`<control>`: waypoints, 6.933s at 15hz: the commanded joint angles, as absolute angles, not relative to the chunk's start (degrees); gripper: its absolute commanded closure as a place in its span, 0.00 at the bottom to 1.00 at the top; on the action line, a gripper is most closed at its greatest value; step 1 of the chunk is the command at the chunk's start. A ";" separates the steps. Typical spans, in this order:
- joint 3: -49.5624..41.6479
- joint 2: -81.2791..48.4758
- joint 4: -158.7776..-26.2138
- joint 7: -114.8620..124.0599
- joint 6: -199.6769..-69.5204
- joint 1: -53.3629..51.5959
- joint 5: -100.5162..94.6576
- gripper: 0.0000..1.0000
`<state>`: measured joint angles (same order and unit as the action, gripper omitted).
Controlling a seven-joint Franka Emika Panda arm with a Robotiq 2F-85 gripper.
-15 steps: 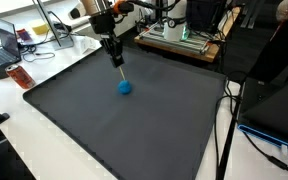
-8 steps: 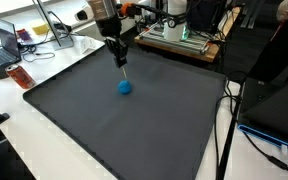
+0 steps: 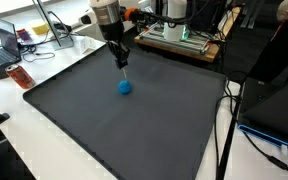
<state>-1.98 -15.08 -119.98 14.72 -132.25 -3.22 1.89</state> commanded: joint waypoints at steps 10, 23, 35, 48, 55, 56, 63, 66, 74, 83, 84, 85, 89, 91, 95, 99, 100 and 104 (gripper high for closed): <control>-2.10 -17.39 -120.42 18.55 -135.53 -4.42 -0.08 0.97; -2.04 -21.77 -119.42 19.85 -136.14 -4.85 -0.86 0.97; -2.13 -21.69 -119.30 19.35 -134.73 -4.71 -0.50 0.97; -2.14 -16.00 -119.67 19.85 -132.78 -4.99 -1.67 0.97; -2.15 -14.27 -119.34 20.45 -132.36 -5.10 -2.68 0.97; -2.21 -14.10 -119.31 20.68 -132.40 -5.13 -2.96 0.97; -1.76 -13.08 -118.70 19.90 -130.35 -4.62 -1.97 0.97; -2.05 -13.04 -118.45 22.43 -131.80 -5.13 -3.22 0.97; -1.52 -13.61 -117.87 32.42 -131.53 -10.57 -14.01 0.97; 0.96 -16.70 -115.05 41.73 -127.09 -17.24 -27.06 0.97; 1.32 -17.41 -114.59 42.34 -126.28 -18.12 -28.92 0.97; 1.64 -18.07 -114.13 42.85 -125.58 -18.88 -30.60 0.97; 2.88 -21.01 -113.00 42.79 -124.17 -21.30 -35.28 0.97; 3.40 -20.09 -114.35 41.84 -125.37 -20.44 -33.57 0.88; 3.62 -21.14 -113.94 41.82 -125.38 -20.86 -34.37 0.88; 3.46 -20.96 -116.17 42.56 -130.40 -20.13 -34.59 0.97; 3.23 -20.73 -117.22 42.67 -132.29 -19.88 -34.87 0.97; 1.50 -19.54 -122.20 43.91 -138.91 -18.62 -35.57 0.97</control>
<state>2.33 -21.45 -117.62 42.22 -133.86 -19.86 -34.25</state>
